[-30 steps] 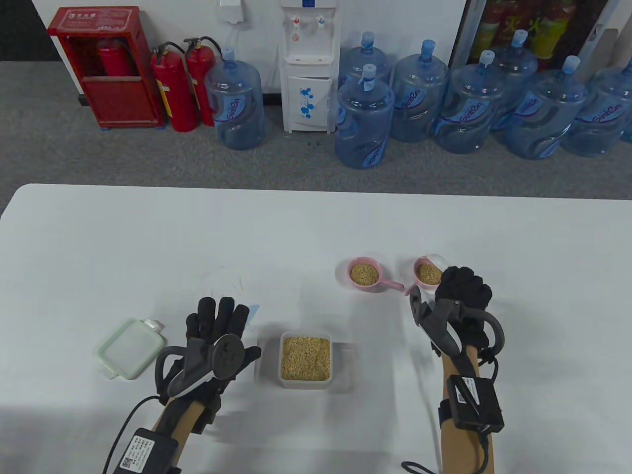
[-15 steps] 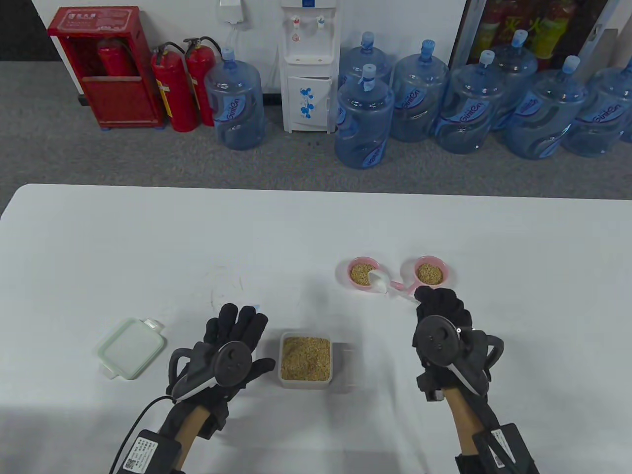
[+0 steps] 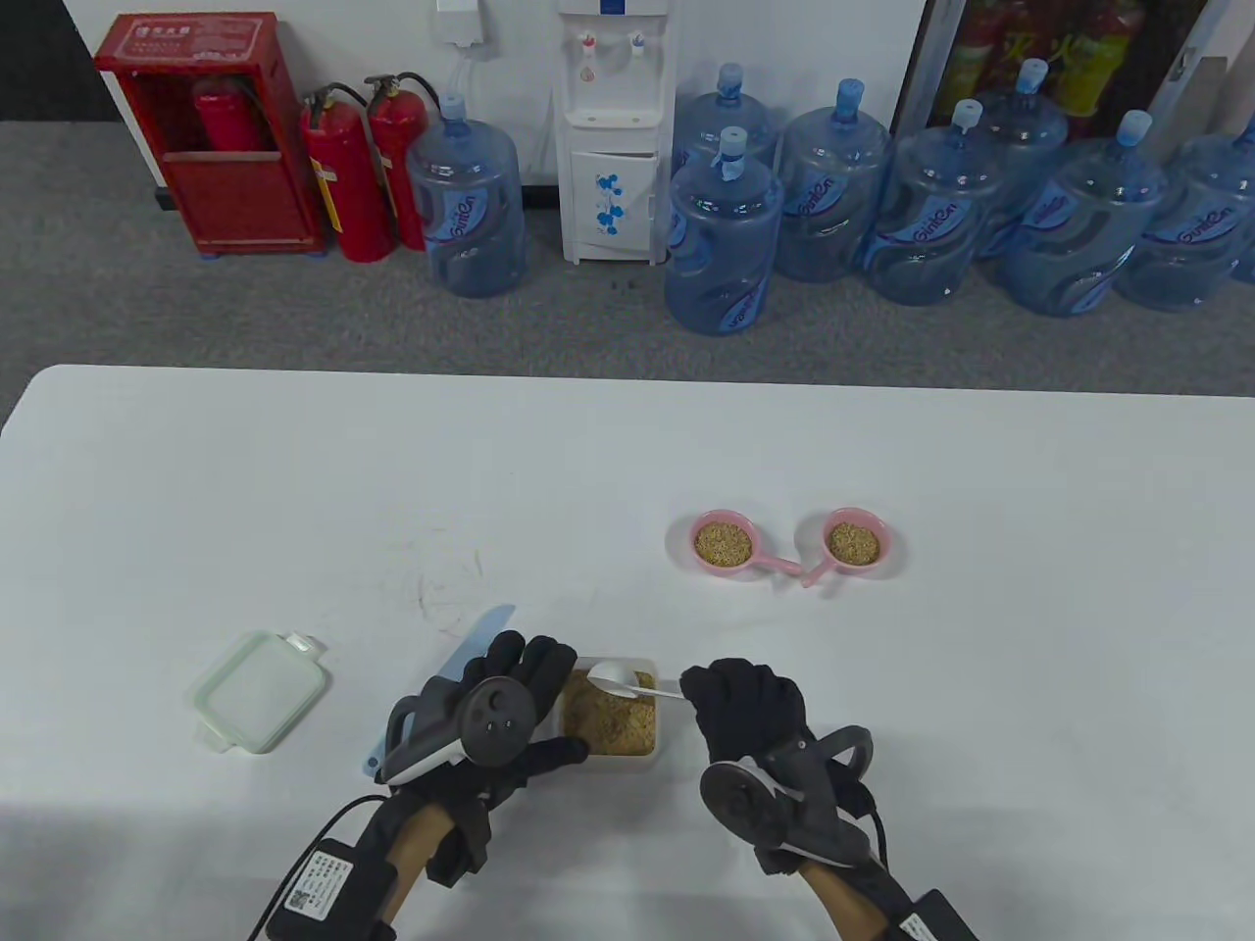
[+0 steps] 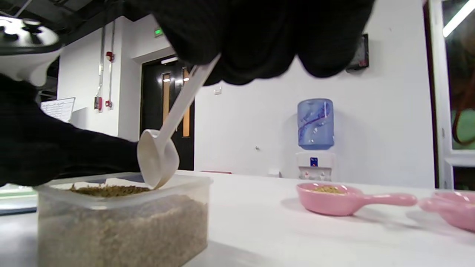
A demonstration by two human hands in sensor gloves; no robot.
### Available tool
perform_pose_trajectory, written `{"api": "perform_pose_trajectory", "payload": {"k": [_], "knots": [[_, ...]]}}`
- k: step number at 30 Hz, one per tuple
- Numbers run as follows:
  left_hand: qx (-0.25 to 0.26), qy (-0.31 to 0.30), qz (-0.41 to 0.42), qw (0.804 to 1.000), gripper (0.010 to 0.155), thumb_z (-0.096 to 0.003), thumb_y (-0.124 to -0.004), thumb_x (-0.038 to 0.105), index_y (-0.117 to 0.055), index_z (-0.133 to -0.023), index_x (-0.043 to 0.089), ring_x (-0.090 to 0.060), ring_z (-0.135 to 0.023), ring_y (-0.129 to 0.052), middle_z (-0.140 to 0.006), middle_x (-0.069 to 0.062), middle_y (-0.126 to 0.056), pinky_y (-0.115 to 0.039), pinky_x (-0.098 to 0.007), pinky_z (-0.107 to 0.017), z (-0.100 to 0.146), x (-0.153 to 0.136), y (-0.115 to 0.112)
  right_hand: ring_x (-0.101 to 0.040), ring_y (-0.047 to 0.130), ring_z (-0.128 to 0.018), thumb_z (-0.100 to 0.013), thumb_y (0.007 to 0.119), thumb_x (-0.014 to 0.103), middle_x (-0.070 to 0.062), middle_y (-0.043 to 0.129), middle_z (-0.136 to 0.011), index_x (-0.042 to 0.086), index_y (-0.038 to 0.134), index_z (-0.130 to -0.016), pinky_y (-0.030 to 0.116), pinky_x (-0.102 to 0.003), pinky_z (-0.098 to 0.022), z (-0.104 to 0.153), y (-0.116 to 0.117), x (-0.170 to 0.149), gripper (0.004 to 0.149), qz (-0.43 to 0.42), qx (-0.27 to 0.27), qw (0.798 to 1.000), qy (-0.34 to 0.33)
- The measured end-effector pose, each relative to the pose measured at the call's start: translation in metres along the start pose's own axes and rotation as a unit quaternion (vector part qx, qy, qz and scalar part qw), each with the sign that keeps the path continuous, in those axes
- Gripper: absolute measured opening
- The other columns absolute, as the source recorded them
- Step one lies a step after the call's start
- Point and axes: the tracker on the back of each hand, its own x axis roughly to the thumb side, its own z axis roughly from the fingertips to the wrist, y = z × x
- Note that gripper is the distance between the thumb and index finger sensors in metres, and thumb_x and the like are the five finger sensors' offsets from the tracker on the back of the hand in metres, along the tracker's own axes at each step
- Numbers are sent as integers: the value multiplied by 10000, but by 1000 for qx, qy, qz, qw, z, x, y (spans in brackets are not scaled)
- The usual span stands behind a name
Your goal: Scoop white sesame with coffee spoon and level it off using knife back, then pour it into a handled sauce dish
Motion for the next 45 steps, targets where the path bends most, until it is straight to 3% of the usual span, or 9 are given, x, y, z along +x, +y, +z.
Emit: {"api": "perform_pose_trajectory", "payload": {"k": [5,11,14,19,24,33,37,40,45], "knots": [[-10,4,-1,1000,912,-434,-600,691,-300,-1200,298,-435,-1180,-264,-1287,-40,-329,-373,-585,-847,-1,0,1,-174,864,-665,-564,718,215,-158,752,-966,136,724,-994,746,-505,-663,6,7,12,437,79,-31,995,-43],[-20,6,4,1000,922,-429,-616,688,-293,-1197,294,-433,-1181,-262,-1287,-38,-334,-375,-588,-848,-3,-1,1,-170,859,-676,-564,714,221,-141,742,-973,159,716,-994,731,-502,-682,13,13,26,435,216,-85,965,-126],[-24,6,5,1000,928,-427,-625,688,-291,-1196,292,-436,-1181,-262,-1287,-35,-338,-376,-591,-848,-3,-1,2,-168,865,-663,-561,714,223,-141,752,-964,152,720,-994,740,-500,-671,15,14,31,438,241,-78,957,-139],[-26,5,0,1000,933,-423,-630,690,-294,-1195,290,-435,-1183,-263,-1288,-33,-342,-376,-591,-849,-4,-1,2,-173,885,-632,-556,726,221,-154,781,-943,135,744,-991,760,-503,-647,12,12,36,444,232,-39,964,-127],[-27,6,-1,1000,933,-423,-630,691,-291,-1195,292,-438,-1181,-261,-1288,-34,-340,-376,-591,-849,-4,-1,2,-169,897,-622,-549,740,229,-142,799,-936,149,764,-983,768,-498,-643,16,14,38,442,253,-40,955,-149],[-30,9,0,999,931,-426,-631,691,-287,-1195,293,-441,-1177,-255,-1287,-36,-338,-375,-590,-848,-4,-1,3,-151,927,-514,-545,736,229,-174,858,-868,133,830,-956,814,-484,-578,7,10,34,433,100,58,992,-57],[-32,10,0,999,928,-428,-631,690,-286,-1193,296,-443,-1176,-253,-1287,-34,-335,-377,-589,-847,-4,0,3,-129,922,-456,-554,724,236,-191,871,-836,115,826,-956,833,-463,-541,3,9,22,432,16,93,996,2],[-33,10,0,999,927,-429,-630,690,-282,-1193,297,-442,-1175,-252,-1287,-37,-334,-375,-587,-848,-5,0,3,-110,922,-400,-557,723,237,-195,900,-786,104,837,-946,854,-442,-497,0,8,7,427,-78,115,989,57],[-34,11,0,999,926,-431,-629,690,-281,-1193,297,-446,-1173,-250,-1287,-35,-329,-374,-587,-848,-5,0,3,-95,920,-348,-562,727,237,-200,925,-733,87,847,-935,867,-426,-451,0,18,-15,420,-209,157,956,132]]}}
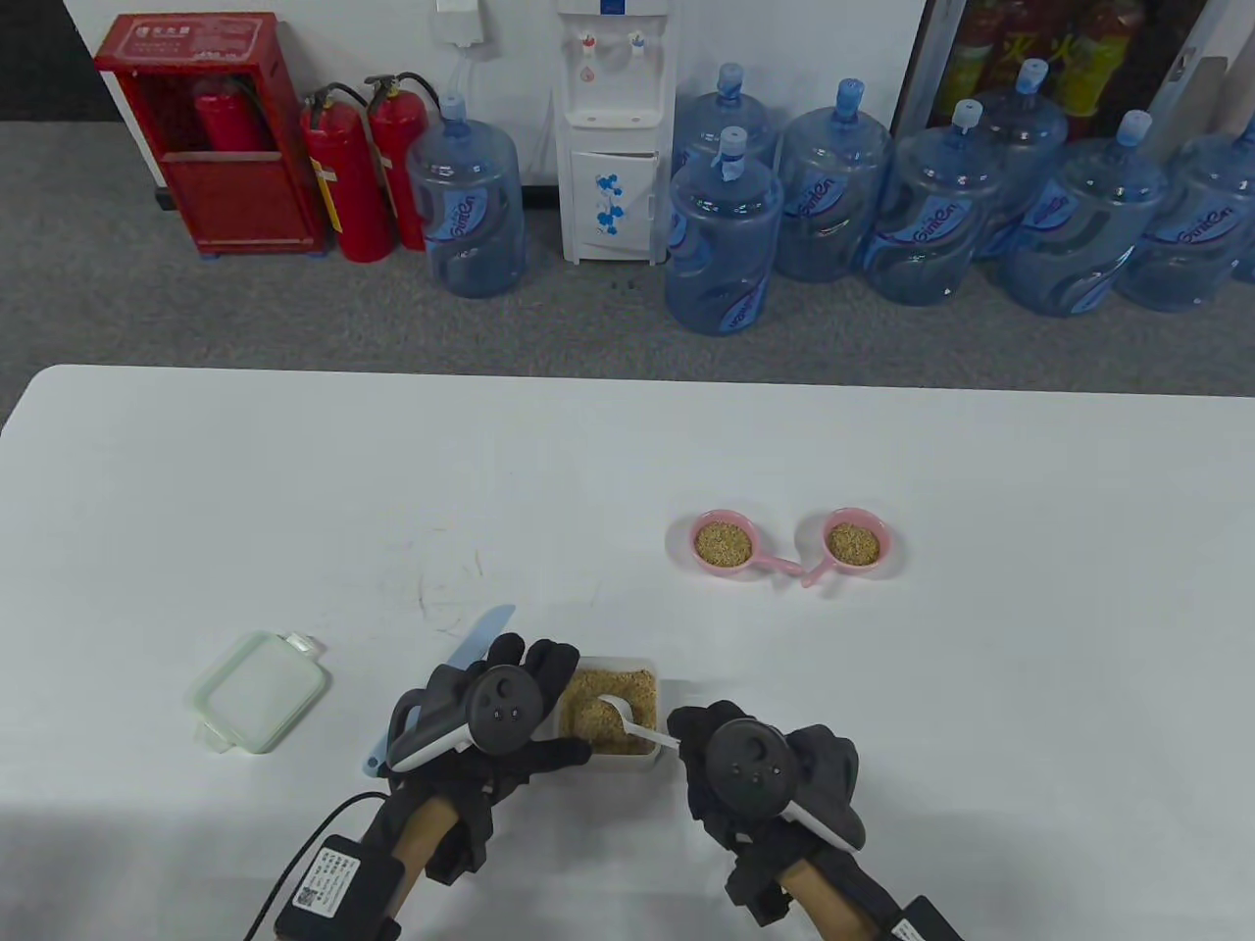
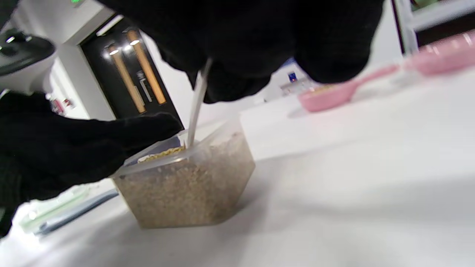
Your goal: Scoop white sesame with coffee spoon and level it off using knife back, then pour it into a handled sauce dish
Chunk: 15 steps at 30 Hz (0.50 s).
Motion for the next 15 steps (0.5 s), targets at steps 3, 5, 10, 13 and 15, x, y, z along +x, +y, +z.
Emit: {"api": "perform_pose_trajectory", "payload": {"k": [3,5,10,13,15], "knots": [[0,1,-2,1000,925,-431,-628,690,-281,-1194,296,-446,-1173,-248,-1287,-36,-330,-375,-587,-848,0,0,0,-83,915,-313,-567,723,242,-192,942,-694,71,843,-931,875,-414,-414,-4,3,-14,420,-71,28,996,37],[-1,1,-2,1000,926,-432,-628,690,-278,-1194,298,-445,-1172,-246,-1287,-37,-327,-374,-587,-848,0,0,0,-80,911,-302,-574,715,247,-186,944,-675,52,832,-933,875,-411,-403,-6,5,-21,425,-118,46,990,55],[-1,1,-1,1000,926,-431,-628,691,-277,-1194,299,-448,-1171,-246,-1287,-36,-326,-374,-586,-848,0,0,0,-78,911,-308,-578,707,243,-188,939,-674,38,820,-938,872,-412,-403,-8,9,-33,429,-184,58,977,91],[-1,1,-1,1000,925,-432,-626,691,-276,-1193,301,-445,-1172,-246,-1287,-37,-325,-374,-586,-848,0,0,0,-74,911,-307,-579,705,241,-188,940,-671,31,816,-940,874,-409,-397,-8,11,-40,432,-229,65,965,113],[-1,1,0,1000,924,-432,-626,692,-277,-1193,302,-446,-1172,-244,-1287,-37,-323,-373,-586,-848,0,0,0,-70,913,-304,-582,703,243,-185,942,-669,28,813,-942,876,-406,-394,-8,12,-46,433,-260,70,954,127]]}}
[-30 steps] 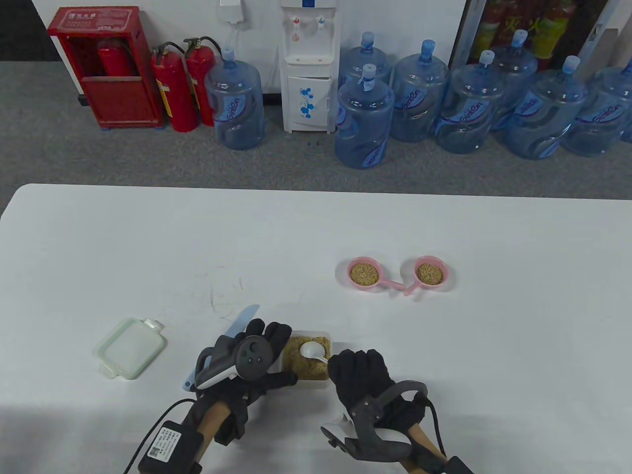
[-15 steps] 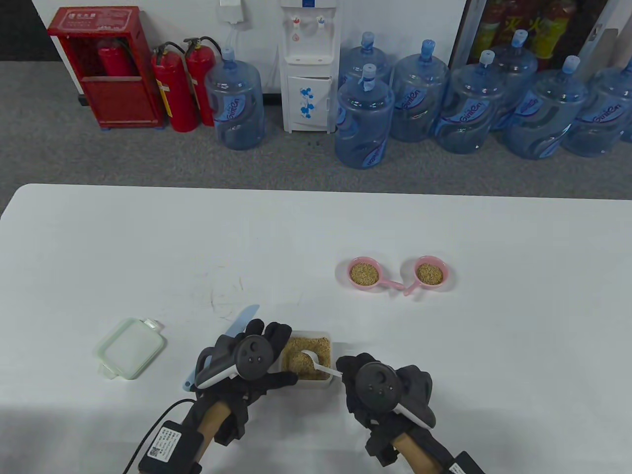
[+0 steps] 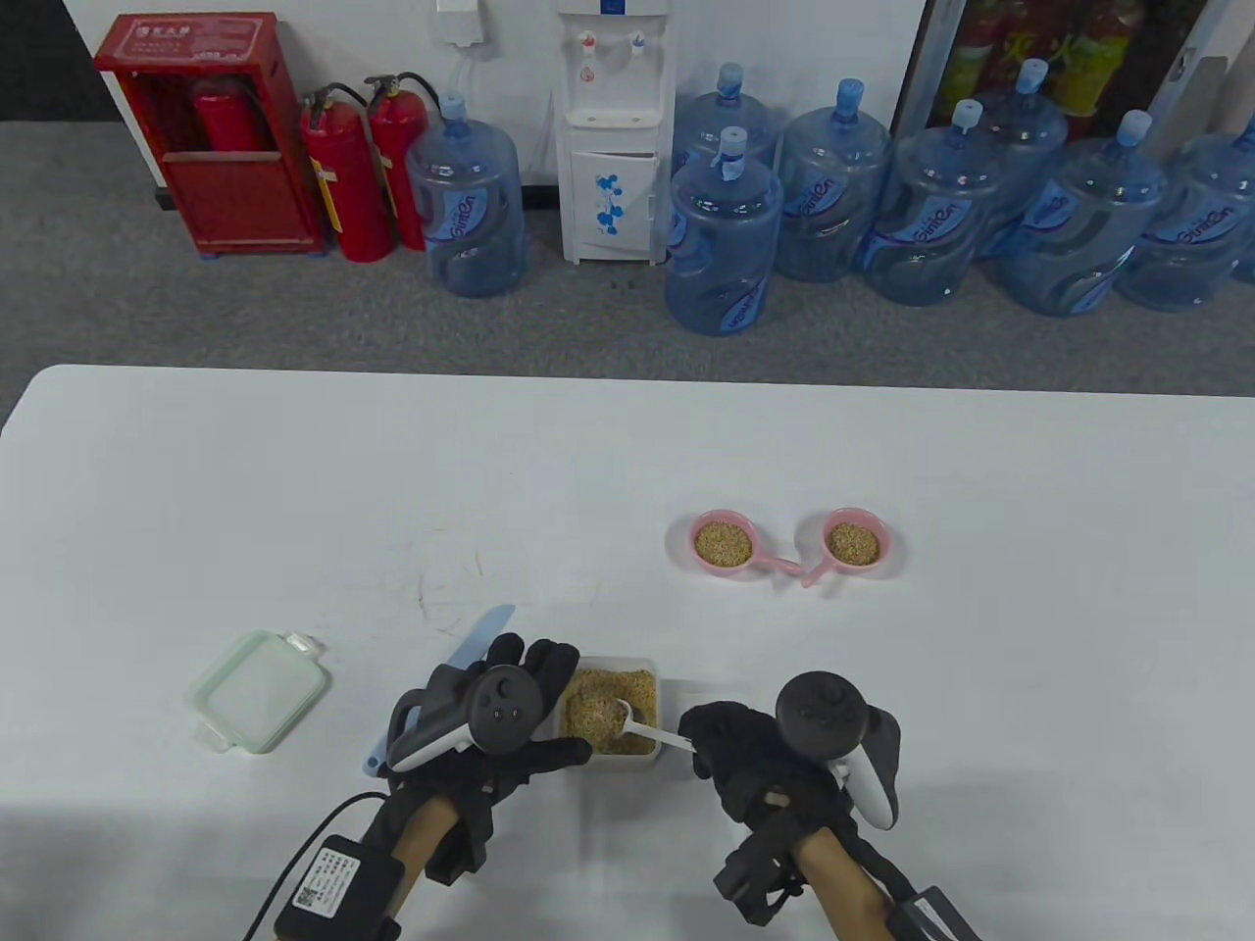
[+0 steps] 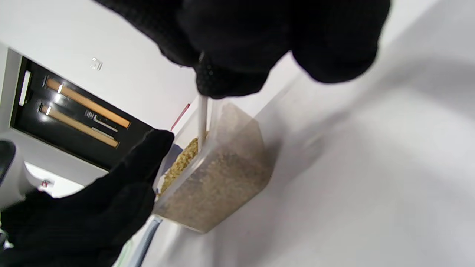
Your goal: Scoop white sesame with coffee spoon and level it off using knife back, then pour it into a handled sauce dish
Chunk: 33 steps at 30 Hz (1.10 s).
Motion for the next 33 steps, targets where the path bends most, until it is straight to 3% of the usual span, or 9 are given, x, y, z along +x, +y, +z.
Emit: {"api": "perform_pose_trajectory", "payload": {"k": [6,33], "knots": [[-1,0,0,1000,925,-434,-624,692,-272,-1194,300,-447,-1171,-243,-1287,-38,-320,-373,-586,-847,1,0,0,-70,915,-305,-585,701,243,-185,942,-666,25,809,-944,875,-407,-394,0,-7,-7,433,-52,-1,999,10],[4,-3,-3,1000,921,-436,-621,695,-280,-1196,302,-446,-1171,-246,-1286,-43,-323,-377,-583,-848,1,0,0,-68,916,-303,-589,699,249,-178,943,-664,33,810,-944,875,-404,-395,5,-13,-5,431,-48,-13,999,-10]]}}
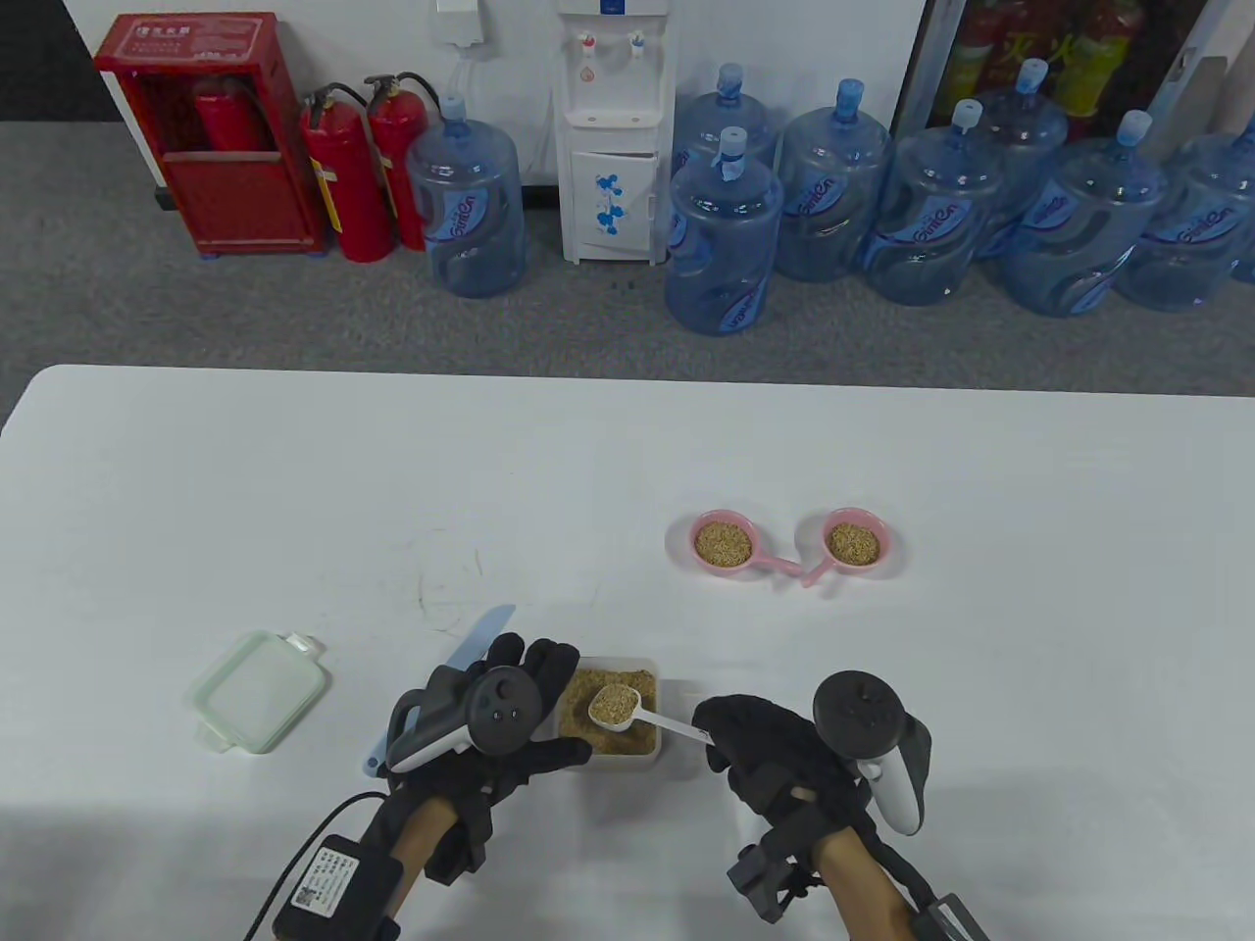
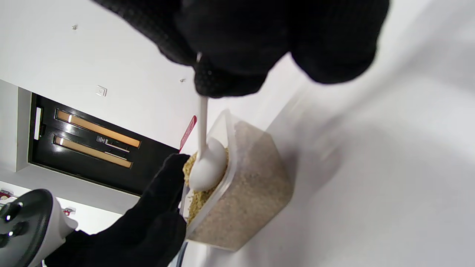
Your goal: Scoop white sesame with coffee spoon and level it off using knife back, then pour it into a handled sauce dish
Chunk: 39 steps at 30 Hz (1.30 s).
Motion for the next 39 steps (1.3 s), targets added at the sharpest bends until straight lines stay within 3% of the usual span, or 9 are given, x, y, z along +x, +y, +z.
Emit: {"api": "perform_pose_trajectory", "payload": {"k": [6,10,15,18,20,21,25,31,39], "knots": [[10,-13,-7,1000,951,-411,-569,711,-264,-1204,283,-459,-1170,-235,-1291,-46,-297,-368,-591,-848,3,-1,4,-70,916,-305,-589,699,250,-179,943,-663,32,809,-944,873,-406,-396,0,-1,0,432,3,-3,1000,-3],[51,-8,20,998,940,-416,-560,710,-282,-1206,282,-454,-1171,-235,-1290,-51,-301,-367,-590,-847,12,-12,19,-69,916,-304,-589,699,251,-178,943,-663,32,808,-945,873,-406,-396,1,-2,0,432,1,-4,1000,-5],[96,55,3,994,917,-438,-593,698,-329,-1206,273,-462,-1179,-288,-1287,-54,-339,-391,-595,-844,29,-40,40,-70,915,-306,-590,698,251,-178,942,-664,33,809,-945,873,-406,-396,1,-3,0,432,0,-7,1000,-7],[98,136,-20,986,856,-469,-651,666,-443,-1195,264,-453,-1191,-498,-1267,-57,-480,-471,-601,-832,37,-60,48,-70,915,-307,-590,698,252,-177,941,-665,33,808,-946,872,-405,-397,1,-3,0,432,0,-8,1000,-9],[87,184,-41,978,805,-484,-679,643,-539,-1167,240,-377,-1108,-739,-1197,-53,-638,-532,-585,-819,39,-70,50,-71,916,-306,-590,698,252,-178,942,-664,33,808,-946,872,-407,-396,2,-4,0,432,0,-9,1000,-10],[65,214,-49,973,783,-492,-692,632,-566,-1155,235,-363,-1076,-777,-1172,-49,-672,-541,-579,-816,39,-74,49,-71,915,-307,-590,698,253,-177,942,-664,34,807,-947,872,-406,-397,2,-4,0,432,0,-9,1000,-11],[-10,269,-64,961,712,-505,-733,598,-632,-1110,236,-313,-996,-849,-1093,-27,-751,-572,-560,-806,33,-80,40,-71,915,-308,-591,698,253,-178,942,-664,34,808,-947,872,-406,-398,3,-5,0,432,-1,-8,1000,-13],[-75,293,-121,946,659,-514,-762,566,-660,-1082,247,-279,-950,-873,-1051,-5,-777,-581,-550,-805,20,-78,25,-72,916,-309,-591,698,253,-177,941,-666,35,809,-946,871,-408,-399,3,-5,1,431,1,-8,1000,-17],[-67,295,-147,942,546,-525,-805,497,-735,-999,234,-238,-805,-938,-912,15,-850,-605,-554,-791,12,-80,20,-73,917,-307,-592,697,253,-177,940,-667,34,808,-947,870,-409,-400,4,-5,1,432,4,-7,1000,-19]]}}
